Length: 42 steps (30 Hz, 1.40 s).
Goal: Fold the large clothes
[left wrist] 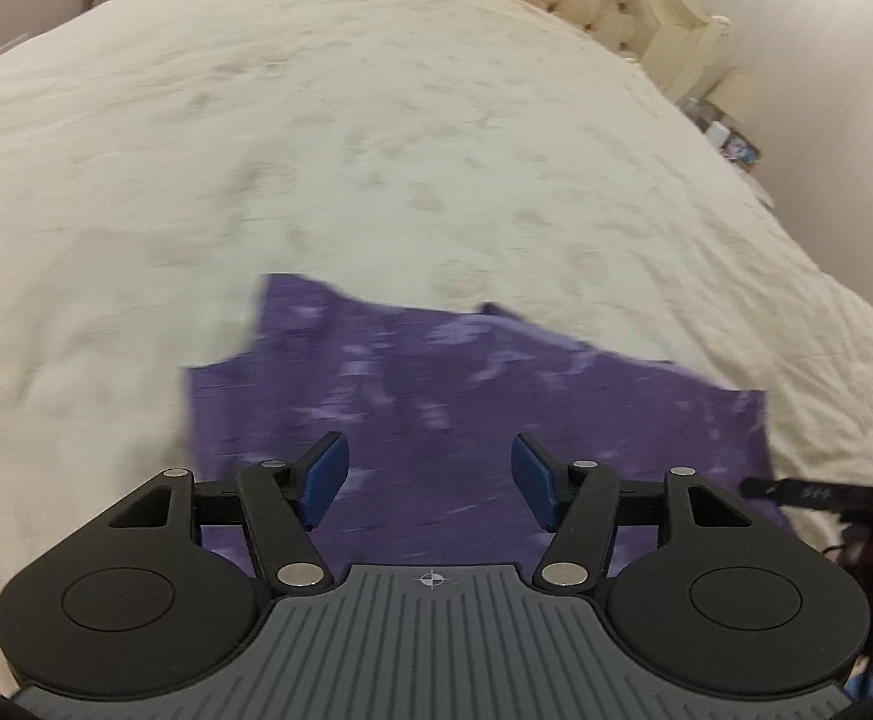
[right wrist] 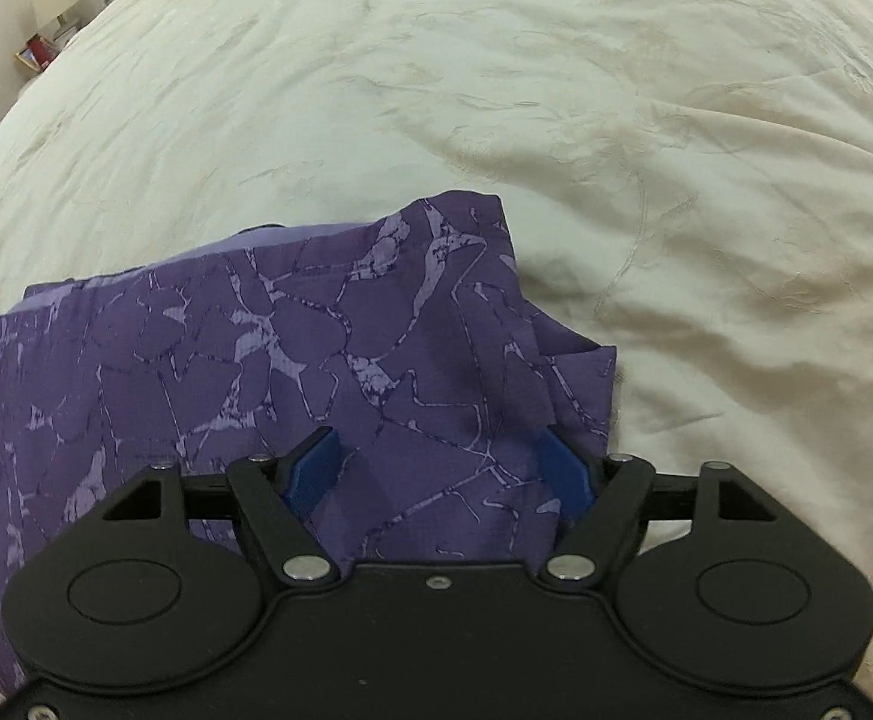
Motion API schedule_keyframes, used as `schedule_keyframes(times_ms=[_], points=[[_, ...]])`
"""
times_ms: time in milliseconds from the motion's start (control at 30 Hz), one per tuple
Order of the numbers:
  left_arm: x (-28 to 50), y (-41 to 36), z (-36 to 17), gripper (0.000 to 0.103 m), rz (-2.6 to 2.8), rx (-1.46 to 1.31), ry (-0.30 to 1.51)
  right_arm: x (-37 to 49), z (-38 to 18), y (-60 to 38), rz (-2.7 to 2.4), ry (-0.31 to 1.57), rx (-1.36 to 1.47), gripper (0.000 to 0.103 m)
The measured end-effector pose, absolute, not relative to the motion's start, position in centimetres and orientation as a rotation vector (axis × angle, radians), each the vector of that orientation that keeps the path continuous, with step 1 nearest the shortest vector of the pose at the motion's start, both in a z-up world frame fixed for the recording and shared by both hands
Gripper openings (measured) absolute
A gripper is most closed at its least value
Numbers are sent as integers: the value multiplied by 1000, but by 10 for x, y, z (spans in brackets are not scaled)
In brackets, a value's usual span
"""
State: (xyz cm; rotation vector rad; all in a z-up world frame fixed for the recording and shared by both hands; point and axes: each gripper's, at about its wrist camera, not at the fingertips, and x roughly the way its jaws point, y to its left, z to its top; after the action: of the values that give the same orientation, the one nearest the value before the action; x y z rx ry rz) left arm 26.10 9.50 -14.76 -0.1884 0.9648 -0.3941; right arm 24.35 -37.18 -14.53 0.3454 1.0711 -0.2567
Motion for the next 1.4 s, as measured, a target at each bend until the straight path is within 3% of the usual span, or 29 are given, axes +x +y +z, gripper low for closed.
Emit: schedule_keyframes(times_ms=[100,467,633,800,933,1033,1100,1167,1200,1300,1400], points=[[260,59,-149,69,-454,-167,966,236,-148,-375,-250,1072,346,83],[245,-56,-174,70,-506,-71,909,186,-141,-397,-135,1068,352,89],[247,-72,-216,71,-404,-73,997,169,-144,-412,-83,1093,341,92],[245,-81,-226,102,-423,-70,981,164,-149,-429,-28,1108,359,95],[249,-93,-226,103,-408,14,1020,165,-149,-436,23,1106,371,95],[248,-84,-217,98,-391,-70,1025,168,-151,-442,65,1108,395,95],[239,-71,-209,76,-370,-163,1001,170,-152,-445,90,1111,406,95],[224,-59,-205,70,-359,-246,979,170,-153,-447,115,1109,419,95],[217,-54,-203,59,-354,-274,966,170,-154,-450,128,1108,433,95],[192,-39,-206,40,-324,-371,937,174,-160,-457,152,1110,480,95],[187,-25,-204,37,-274,-490,904,177,-165,-462,166,1123,505,95]])
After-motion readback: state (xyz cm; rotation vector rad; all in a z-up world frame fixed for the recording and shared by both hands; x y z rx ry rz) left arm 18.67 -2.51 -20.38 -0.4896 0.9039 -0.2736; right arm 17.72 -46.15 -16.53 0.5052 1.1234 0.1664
